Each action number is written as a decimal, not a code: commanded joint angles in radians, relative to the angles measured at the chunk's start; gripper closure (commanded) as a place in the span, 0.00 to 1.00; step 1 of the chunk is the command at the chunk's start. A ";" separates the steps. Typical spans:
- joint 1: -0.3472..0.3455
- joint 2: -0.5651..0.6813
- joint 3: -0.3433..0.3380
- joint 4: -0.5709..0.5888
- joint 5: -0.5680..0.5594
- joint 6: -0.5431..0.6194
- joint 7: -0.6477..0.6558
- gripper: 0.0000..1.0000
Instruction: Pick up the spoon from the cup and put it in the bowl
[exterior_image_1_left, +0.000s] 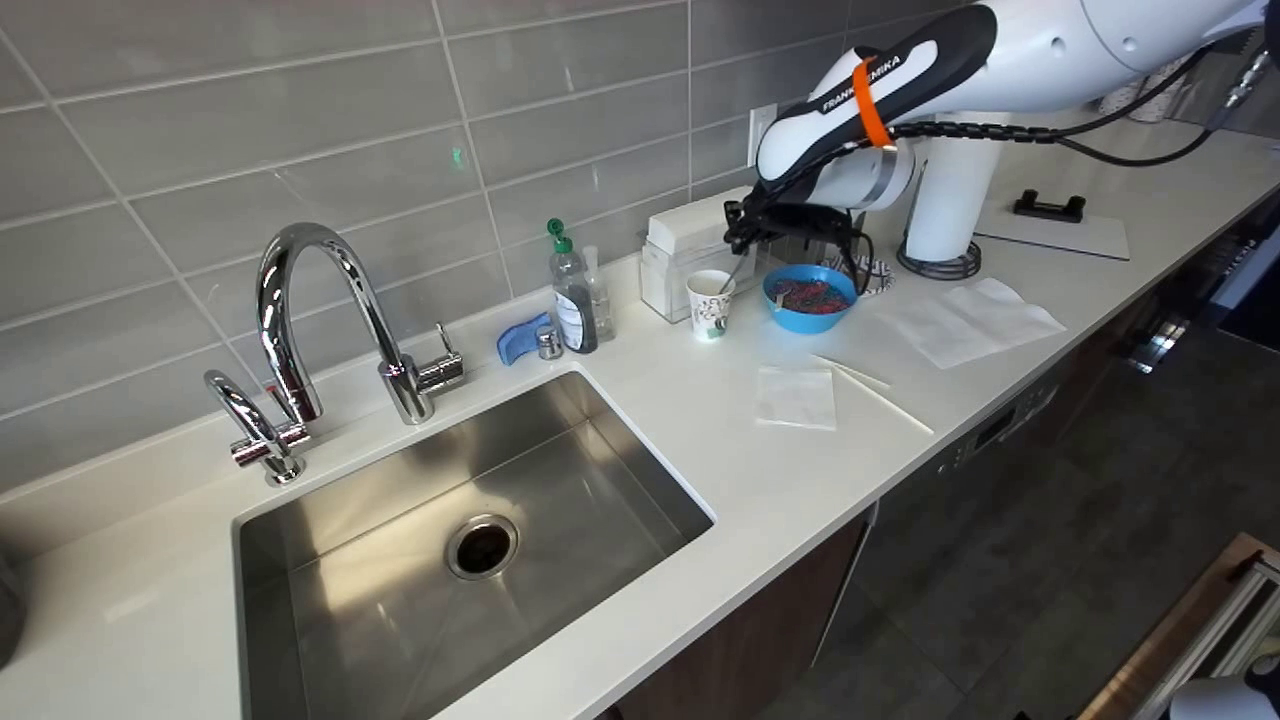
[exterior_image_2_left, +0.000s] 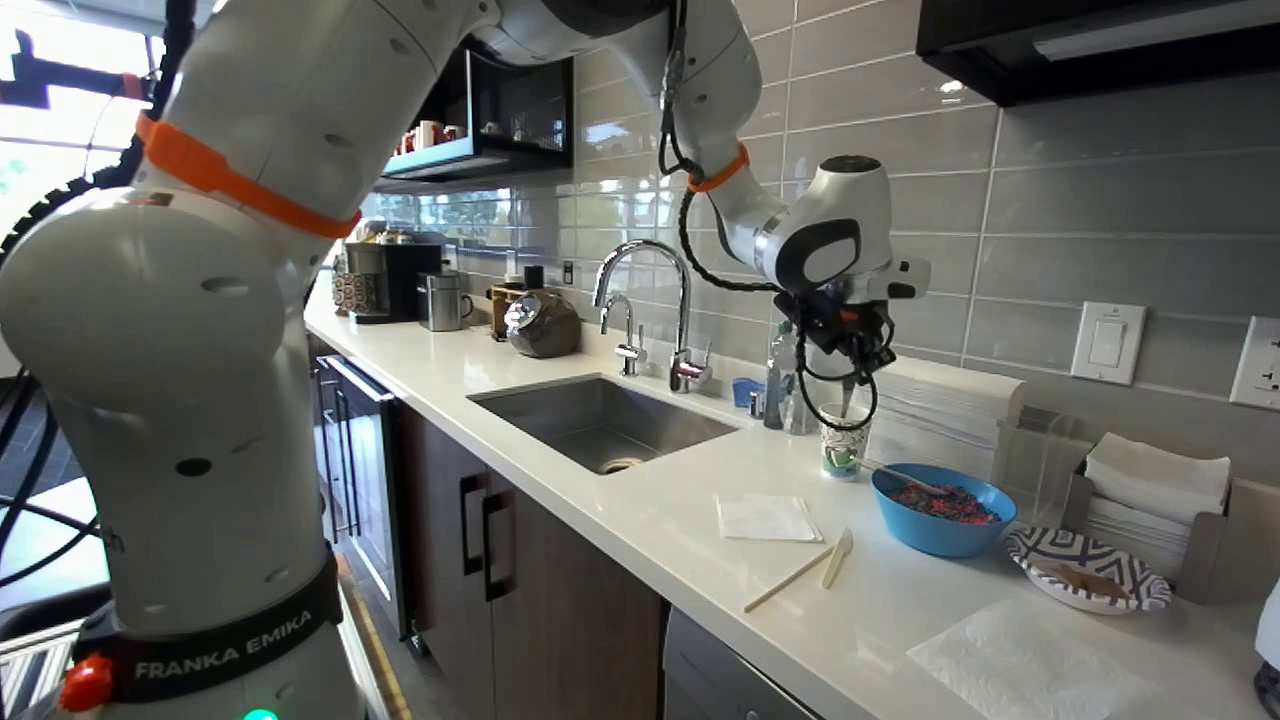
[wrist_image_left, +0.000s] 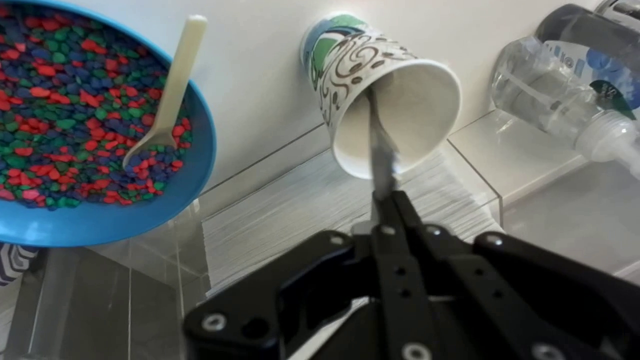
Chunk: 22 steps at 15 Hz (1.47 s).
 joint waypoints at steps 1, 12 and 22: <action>-0.009 0.017 0.016 0.002 0.004 0.046 -0.019 1.00; 0.093 -0.038 -0.109 -0.030 -0.052 0.063 0.172 0.55; 0.269 -0.082 -0.333 -0.043 -0.220 -0.147 0.539 0.01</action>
